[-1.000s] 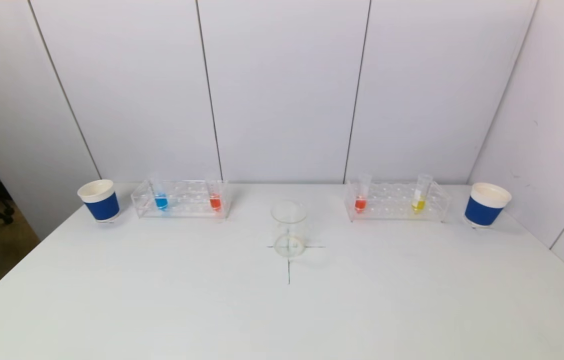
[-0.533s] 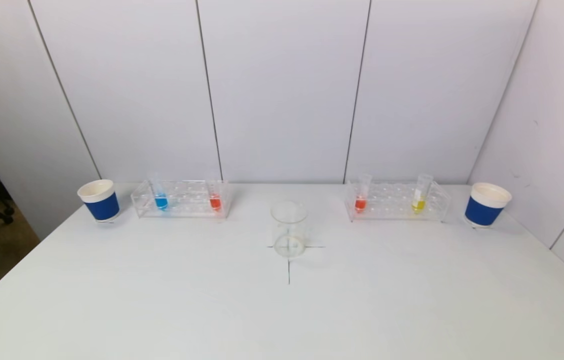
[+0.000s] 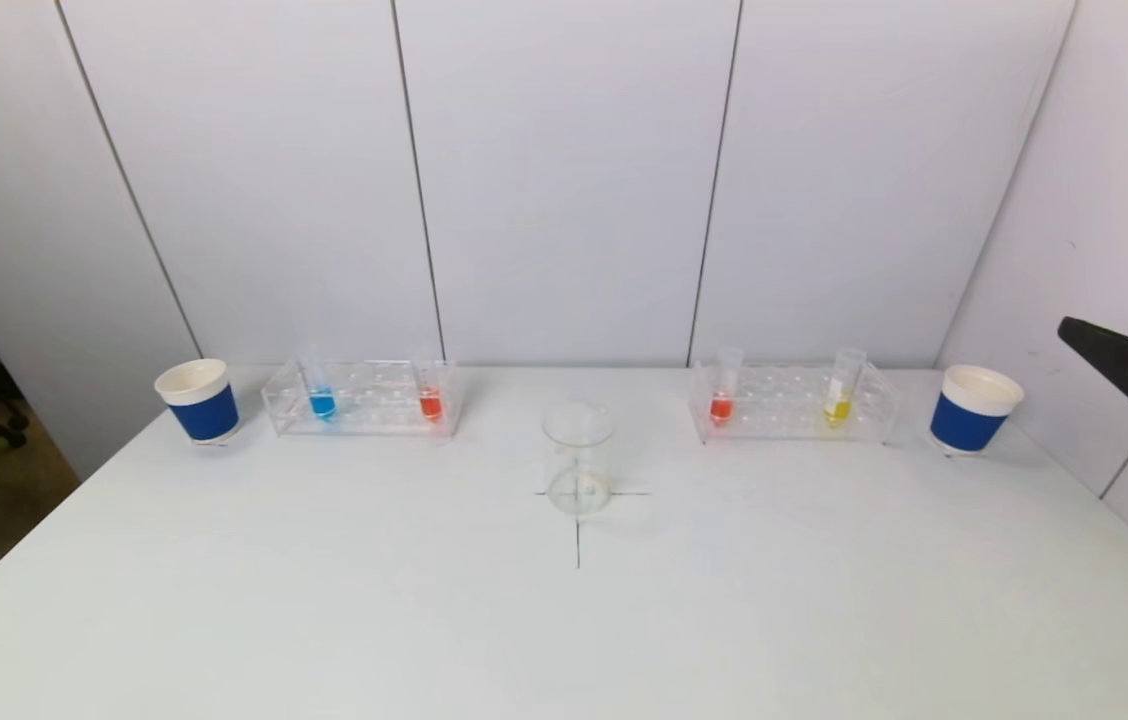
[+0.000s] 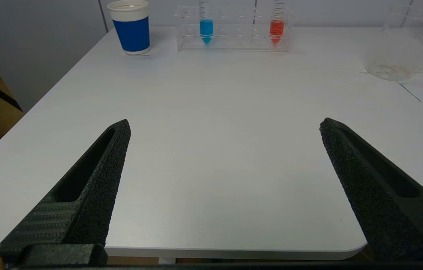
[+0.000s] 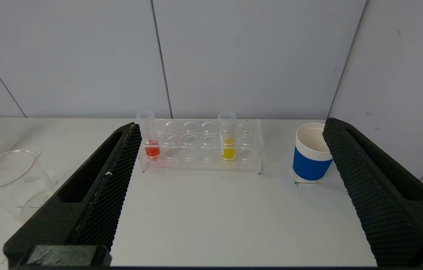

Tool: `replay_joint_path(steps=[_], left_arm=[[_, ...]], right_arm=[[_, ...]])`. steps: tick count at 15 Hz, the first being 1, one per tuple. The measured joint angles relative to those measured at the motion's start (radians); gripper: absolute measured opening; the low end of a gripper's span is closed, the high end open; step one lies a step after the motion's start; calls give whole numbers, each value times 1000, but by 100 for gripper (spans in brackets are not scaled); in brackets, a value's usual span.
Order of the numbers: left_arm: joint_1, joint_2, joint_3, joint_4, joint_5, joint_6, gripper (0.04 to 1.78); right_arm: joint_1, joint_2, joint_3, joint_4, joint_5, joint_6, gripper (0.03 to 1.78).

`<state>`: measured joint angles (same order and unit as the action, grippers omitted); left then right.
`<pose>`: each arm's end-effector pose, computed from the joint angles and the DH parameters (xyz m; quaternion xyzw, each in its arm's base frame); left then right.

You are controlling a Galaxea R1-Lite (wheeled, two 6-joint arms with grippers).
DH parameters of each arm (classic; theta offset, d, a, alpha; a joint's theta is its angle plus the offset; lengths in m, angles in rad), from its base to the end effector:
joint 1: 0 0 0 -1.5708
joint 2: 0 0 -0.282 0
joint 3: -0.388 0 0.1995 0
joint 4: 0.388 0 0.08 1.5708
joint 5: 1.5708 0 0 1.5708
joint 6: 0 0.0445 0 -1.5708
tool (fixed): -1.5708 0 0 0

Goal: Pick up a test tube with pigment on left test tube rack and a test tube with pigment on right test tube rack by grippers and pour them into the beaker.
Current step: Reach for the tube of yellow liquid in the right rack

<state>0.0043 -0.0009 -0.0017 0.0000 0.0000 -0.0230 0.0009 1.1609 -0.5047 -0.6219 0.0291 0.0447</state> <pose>0.0270 0.0001 0.0760 -0.0115 -0.0013 0.0021 0.9999 0.2044 0.0015 0.2015 0.0226 0.0175 0.0146 0.9995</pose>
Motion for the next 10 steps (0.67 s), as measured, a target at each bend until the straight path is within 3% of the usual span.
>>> replay_joint_path(steps=[10], left_arm=[[0, 0, 0, 0, 0, 0, 176]], right_arm=[[8, 531, 81, -605, -14, 2, 176]])
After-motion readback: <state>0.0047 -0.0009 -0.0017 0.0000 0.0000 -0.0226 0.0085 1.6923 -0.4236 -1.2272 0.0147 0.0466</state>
